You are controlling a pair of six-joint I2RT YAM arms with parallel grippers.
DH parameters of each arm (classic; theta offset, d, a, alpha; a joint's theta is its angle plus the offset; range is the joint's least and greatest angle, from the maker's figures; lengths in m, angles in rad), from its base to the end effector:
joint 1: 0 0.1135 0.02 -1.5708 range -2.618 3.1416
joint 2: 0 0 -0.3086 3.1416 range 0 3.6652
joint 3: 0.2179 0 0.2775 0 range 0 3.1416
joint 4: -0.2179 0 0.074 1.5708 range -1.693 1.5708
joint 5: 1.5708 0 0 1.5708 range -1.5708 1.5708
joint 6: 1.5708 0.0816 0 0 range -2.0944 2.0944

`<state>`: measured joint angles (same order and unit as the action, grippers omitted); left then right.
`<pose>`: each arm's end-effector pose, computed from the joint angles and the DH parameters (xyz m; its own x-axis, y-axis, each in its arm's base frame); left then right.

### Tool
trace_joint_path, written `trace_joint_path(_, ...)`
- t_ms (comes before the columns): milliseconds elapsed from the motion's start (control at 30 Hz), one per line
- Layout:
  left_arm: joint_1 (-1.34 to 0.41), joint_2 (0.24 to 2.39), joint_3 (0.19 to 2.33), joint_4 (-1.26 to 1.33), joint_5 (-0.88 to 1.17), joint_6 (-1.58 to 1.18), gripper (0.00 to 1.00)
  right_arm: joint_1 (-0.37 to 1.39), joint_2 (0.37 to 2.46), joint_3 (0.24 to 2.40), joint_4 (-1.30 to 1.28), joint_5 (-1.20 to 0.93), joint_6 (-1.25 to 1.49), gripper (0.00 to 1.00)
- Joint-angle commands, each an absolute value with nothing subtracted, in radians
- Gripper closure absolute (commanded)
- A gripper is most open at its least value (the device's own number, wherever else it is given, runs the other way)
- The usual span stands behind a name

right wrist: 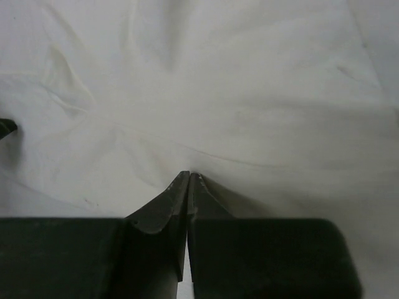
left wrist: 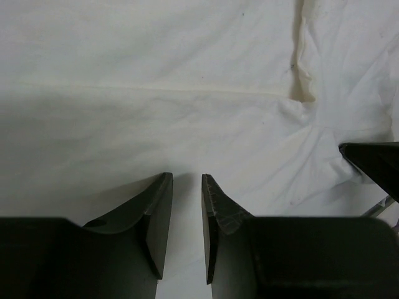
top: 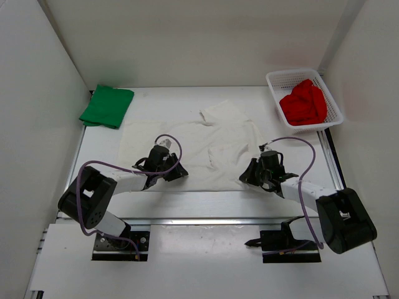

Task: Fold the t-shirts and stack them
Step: Fold the flattened tshirt in 1/3 of the way

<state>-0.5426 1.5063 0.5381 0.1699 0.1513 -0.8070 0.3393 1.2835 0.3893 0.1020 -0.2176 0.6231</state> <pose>0.2600 -0.1711 0.1215 -0.8579 -0.3164 -0.4048 -0.0275 0.8151 -0.5787 0.2364 0.1021 0.1264 -0.8182 0.3155 -0.4806 0.0118 0.8450 0.5346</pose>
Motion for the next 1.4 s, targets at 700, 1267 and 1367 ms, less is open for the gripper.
trace_joint_path(700, -0.517, 1.075, 0.513, -0.176, 0.137, -0.678, 0.58, 0.162, 0.647, 0.268, -0.255, -0.176, 0.752, 1.0)
trace_joint_path(1267, 0.109, 1.891, 1.337, -0.29, 0.002, -0.601, 0.7, 0.428, 1.56, 0.914, 0.026, -0.276, 0.453, 1.0)
trace_joint_path(1367, 0.155, 1.917, 1.396, -0.327, -0.095, -0.532, 0.68, 0.425, 1.577, 0.876, 0.078, -0.313, 0.472, 1.0)
